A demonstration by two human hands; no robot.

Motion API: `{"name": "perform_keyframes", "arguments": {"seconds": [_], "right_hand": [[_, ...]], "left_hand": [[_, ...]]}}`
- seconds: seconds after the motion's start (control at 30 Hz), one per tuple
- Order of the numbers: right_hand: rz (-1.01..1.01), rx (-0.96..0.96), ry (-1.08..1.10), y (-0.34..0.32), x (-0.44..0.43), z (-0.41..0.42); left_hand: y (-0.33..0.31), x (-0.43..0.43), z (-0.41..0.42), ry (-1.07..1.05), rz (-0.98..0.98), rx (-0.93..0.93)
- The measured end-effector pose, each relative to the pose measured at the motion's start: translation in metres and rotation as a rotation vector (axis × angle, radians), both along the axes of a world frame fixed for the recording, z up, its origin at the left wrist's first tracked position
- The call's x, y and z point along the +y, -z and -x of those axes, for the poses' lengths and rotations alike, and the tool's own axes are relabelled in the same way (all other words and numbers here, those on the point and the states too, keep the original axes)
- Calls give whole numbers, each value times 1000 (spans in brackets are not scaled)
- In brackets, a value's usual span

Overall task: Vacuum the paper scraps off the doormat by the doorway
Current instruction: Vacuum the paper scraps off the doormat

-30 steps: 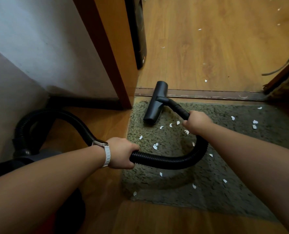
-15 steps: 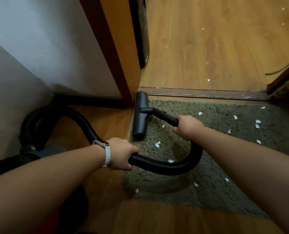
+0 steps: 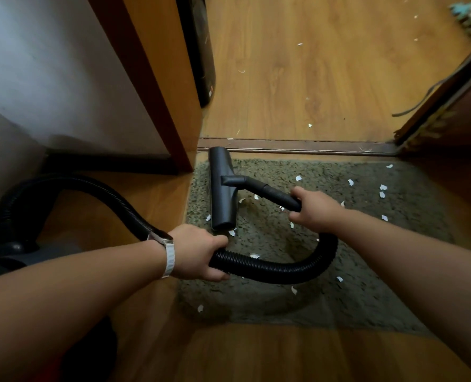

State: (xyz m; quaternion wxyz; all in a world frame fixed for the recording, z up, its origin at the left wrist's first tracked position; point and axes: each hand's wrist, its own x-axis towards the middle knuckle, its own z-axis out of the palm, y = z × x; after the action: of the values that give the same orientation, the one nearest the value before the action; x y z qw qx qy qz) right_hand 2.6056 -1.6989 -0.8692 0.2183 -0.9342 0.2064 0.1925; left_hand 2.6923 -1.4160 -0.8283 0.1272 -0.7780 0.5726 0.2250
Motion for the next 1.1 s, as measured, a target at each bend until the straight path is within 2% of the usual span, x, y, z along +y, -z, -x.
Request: {"name": "perform_keyframes", "arguments": {"seconds": [0.3, 0.47, 0.63, 0.87, 1.1], "right_hand": [[-32, -45, -129, 5, -10, 20], [-20, -92, -138, -5, -20, 26], [41, -101, -141, -11, -32, 34], [21, -127, -96, -7, -25, 40], [71, -110, -183, -3, -12, 38]], "left_hand": [[9, -2, 31, 27, 69, 13], [17, 17, 27, -69, 18, 91], [26, 39, 10, -135, 43, 18], [14, 30, 15, -43, 278, -32], [10, 19, 36, 49, 231, -6]]}}
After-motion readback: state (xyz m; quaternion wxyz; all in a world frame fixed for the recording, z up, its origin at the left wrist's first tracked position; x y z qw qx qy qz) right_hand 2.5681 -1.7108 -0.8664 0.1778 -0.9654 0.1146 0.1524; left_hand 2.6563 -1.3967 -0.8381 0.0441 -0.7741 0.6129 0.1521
